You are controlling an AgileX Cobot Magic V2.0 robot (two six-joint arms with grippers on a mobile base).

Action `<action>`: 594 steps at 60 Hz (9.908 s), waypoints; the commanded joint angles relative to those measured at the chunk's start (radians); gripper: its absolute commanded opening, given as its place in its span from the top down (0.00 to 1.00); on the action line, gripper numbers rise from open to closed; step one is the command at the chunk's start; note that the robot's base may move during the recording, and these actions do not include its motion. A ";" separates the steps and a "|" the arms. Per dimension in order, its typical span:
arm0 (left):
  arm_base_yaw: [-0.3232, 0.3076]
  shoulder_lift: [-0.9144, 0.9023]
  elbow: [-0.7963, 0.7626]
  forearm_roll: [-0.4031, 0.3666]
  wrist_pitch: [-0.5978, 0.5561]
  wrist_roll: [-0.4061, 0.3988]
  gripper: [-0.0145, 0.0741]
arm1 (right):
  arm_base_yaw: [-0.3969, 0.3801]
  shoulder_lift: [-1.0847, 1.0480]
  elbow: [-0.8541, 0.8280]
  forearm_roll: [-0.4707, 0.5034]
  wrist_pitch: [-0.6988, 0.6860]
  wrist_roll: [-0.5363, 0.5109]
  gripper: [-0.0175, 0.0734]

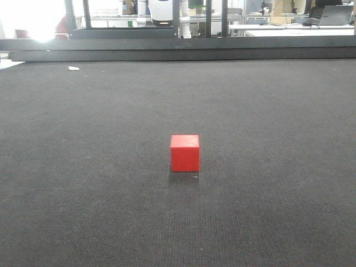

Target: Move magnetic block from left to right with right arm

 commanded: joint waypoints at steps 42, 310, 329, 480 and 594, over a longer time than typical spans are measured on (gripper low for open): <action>-0.002 -0.015 0.010 0.000 -0.093 -0.007 0.97 | 0.001 -0.019 -0.006 -0.005 -0.094 -0.002 0.73; -0.002 -0.015 0.010 0.000 -0.093 -0.007 0.97 | 0.445 0.934 -0.776 -0.314 0.508 0.388 0.63; -0.002 -0.015 0.010 0.000 -0.093 -0.007 0.97 | 0.445 0.545 -0.630 -0.315 0.543 0.336 0.63; 0.010 -0.015 0.010 0.000 -0.093 -0.007 0.97 | 0.445 0.151 -0.630 -0.341 0.564 0.321 0.63; 0.008 -0.015 0.010 0.000 -0.093 -0.007 0.97 | 0.445 0.151 -0.630 -0.341 0.564 0.321 0.63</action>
